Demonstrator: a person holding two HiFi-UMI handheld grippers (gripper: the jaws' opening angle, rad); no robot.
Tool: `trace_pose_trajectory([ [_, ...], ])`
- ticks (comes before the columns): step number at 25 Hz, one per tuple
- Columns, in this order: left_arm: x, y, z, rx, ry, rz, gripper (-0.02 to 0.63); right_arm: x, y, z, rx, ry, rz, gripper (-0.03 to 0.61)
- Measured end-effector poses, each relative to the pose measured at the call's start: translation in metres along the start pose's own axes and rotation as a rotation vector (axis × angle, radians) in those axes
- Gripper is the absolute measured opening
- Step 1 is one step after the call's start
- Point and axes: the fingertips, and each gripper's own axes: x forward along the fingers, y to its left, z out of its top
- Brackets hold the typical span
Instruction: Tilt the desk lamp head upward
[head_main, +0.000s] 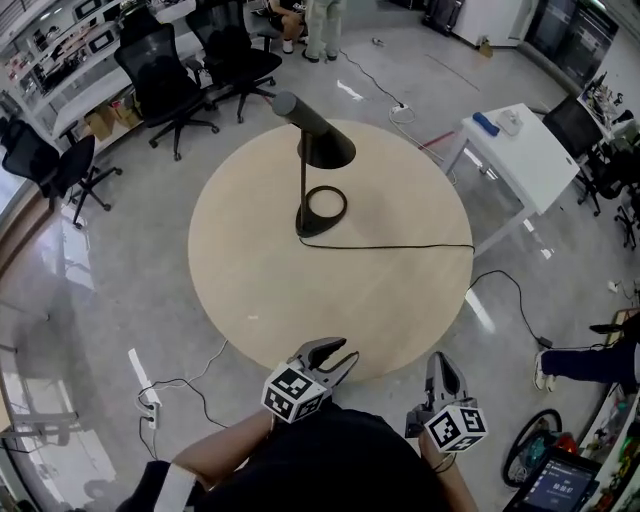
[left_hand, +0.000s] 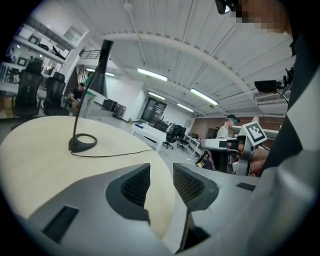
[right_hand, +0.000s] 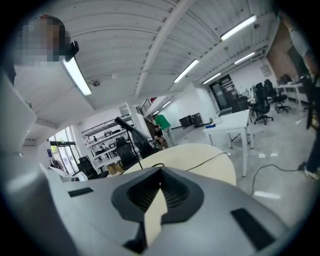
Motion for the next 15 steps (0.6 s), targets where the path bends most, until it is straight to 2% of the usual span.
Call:
trace_pose_trajectory([
  [4,0.023,0.041,0.002,0.007,-0.016,0.116,0.15,0.035,-0.01,0.018,-0.041,0.033,0.05,0.003],
  [11,0.004,0.133,0.028,0.04,-0.066,0.314,0.15,0.096,0.023,0.037,-0.137,0.084,0.144,0.003],
  [15,0.003,0.165,0.04,0.088,-0.067,0.409,0.15,0.138,0.035,0.054,-0.189,0.089,0.228,0.003],
])
